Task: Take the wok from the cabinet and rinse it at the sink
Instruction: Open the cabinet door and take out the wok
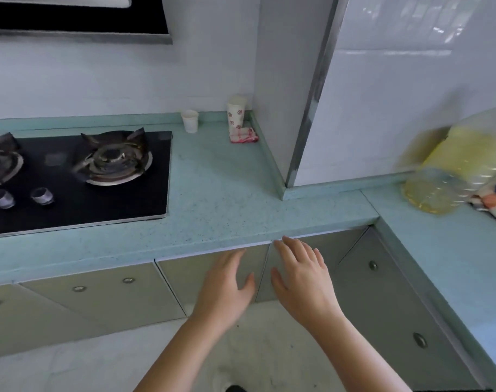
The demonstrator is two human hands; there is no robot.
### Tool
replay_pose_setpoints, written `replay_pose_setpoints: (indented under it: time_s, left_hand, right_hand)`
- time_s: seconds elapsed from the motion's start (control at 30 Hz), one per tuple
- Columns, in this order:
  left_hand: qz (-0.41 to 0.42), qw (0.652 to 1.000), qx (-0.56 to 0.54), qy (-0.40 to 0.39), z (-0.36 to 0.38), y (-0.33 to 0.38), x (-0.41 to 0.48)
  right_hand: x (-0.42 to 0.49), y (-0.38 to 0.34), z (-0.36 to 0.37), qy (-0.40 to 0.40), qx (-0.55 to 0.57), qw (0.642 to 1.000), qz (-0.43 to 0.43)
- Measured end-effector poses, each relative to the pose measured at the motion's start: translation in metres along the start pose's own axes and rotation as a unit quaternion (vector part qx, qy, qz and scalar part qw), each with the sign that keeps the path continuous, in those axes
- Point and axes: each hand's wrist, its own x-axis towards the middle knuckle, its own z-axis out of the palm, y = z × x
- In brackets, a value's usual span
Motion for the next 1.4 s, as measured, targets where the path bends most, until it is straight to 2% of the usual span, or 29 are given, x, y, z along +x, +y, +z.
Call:
replay_pose_setpoints:
  time_s: [0.2,0.37,0.47,0.53,0.67,0.73,0.83,0.97,1.17,1.4]
  left_hand:
    - [-0.116,0.987,-0.100,-0.044,0.026,-0.044,0.054]
    - [-0.178,0.978,-0.107,-0.024,0.044,-0.087,0.085]
    - [-0.236,0.956,-0.172,-0.012,0.059,-0.107,0.095]
    - [-0.295,0.921,-0.254,0.001,0.069,-0.119,0.102]
    - [-0.381,0.824,-0.418,0.033,0.088,-0.136,0.110]
    - [-0.401,0.781,-0.475,0.060,0.098,-0.139,0.112]
    - [-0.421,0.697,-0.571,0.103,0.107,-0.137,0.118]
    - [-0.400,0.605,-0.674,0.139,0.112,-0.138,0.129]
    - [-0.349,0.544,-0.745,0.166,0.117,-0.134,0.137]
    - [-0.330,0.499,-0.772,0.214,0.125,-0.132,0.141]
  right_hand:
    - [0.066,0.014,0.052,-0.054,-0.021,0.997,-0.043]
    - [0.124,0.019,0.095,-0.123,-0.034,0.987,-0.100]
    - [0.142,0.022,0.120,-0.143,-0.032,0.982,-0.116]
    - [0.150,0.025,0.135,-0.159,-0.030,0.979,-0.126]
    - [0.163,0.030,0.165,-0.196,-0.002,0.972,-0.128]
    - [0.165,0.030,0.175,-0.197,0.002,0.972,-0.126]
    - [0.161,0.032,0.187,-0.150,-0.008,0.980,-0.132]
    - [0.160,0.031,0.194,-0.105,-0.009,0.986,-0.131]
    - [0.160,0.034,0.200,-0.071,-0.012,0.987,-0.143]
    - [0.159,0.035,0.202,-0.062,-0.017,0.987,-0.147]
